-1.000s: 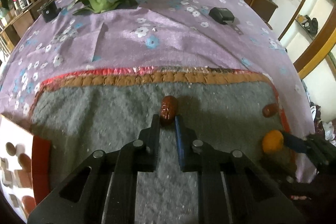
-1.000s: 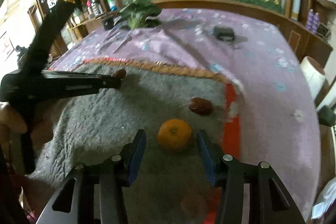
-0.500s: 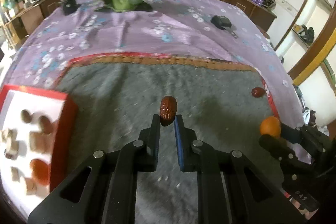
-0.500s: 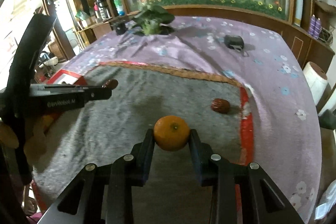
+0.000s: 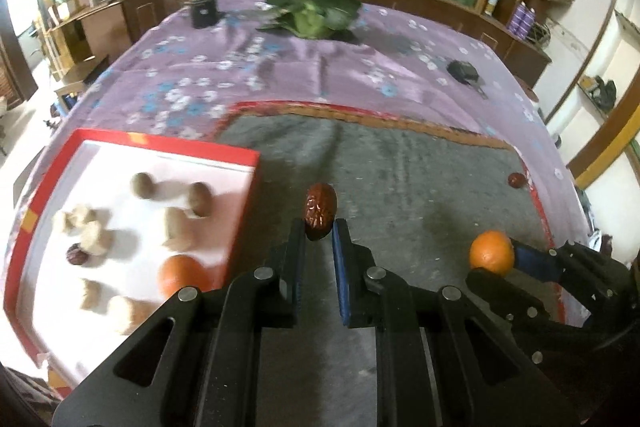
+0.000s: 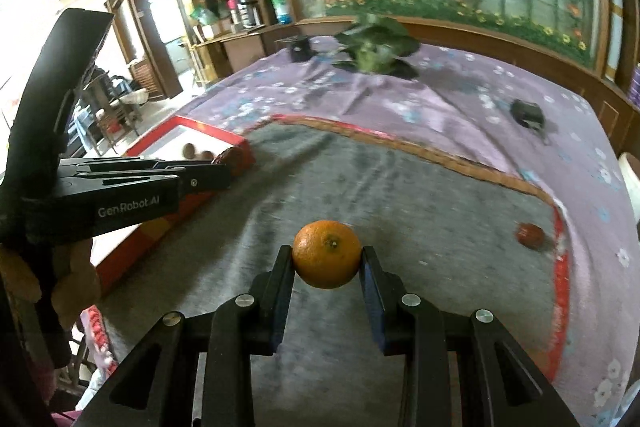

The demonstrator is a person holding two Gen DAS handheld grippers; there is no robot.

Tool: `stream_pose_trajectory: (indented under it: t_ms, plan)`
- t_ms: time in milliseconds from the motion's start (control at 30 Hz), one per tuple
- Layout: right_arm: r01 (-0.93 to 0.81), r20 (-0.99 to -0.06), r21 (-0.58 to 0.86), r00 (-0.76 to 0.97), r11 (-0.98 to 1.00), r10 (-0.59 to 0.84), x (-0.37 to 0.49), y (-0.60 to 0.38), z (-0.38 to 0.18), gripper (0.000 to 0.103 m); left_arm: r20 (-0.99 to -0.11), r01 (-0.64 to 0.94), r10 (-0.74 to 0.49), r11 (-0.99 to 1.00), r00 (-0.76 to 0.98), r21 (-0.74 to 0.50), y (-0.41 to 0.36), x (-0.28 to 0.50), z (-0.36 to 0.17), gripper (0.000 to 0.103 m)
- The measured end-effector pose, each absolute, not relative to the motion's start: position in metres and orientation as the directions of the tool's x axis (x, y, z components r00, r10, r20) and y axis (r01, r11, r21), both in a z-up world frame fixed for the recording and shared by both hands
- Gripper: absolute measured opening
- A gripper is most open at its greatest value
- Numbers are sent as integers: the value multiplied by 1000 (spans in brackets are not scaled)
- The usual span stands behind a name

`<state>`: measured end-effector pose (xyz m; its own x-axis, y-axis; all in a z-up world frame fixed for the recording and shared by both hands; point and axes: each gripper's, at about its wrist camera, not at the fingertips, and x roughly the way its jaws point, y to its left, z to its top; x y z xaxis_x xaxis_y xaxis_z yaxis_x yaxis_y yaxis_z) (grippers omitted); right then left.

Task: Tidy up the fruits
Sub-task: 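Carry the red date and the orange over the red-rimmed tray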

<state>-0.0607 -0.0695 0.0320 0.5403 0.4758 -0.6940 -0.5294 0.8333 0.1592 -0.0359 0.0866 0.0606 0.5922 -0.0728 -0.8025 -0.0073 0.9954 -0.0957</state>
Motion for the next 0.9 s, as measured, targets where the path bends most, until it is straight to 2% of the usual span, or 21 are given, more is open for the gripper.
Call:
stream_pose_trajectory:
  t_ms: [467, 900]
  plan:
    - [-664, -688, 126, 477, 737, 547, -73, 13, 47, 32, -784, -143, 13, 985, 621, -98, 167, -62, 72, 13]
    - [-755, -705, 121, 392, 645, 591, -70, 79, 50, 32, -798, -271, 43, 950, 601, -153, 245, -52, 66, 13]
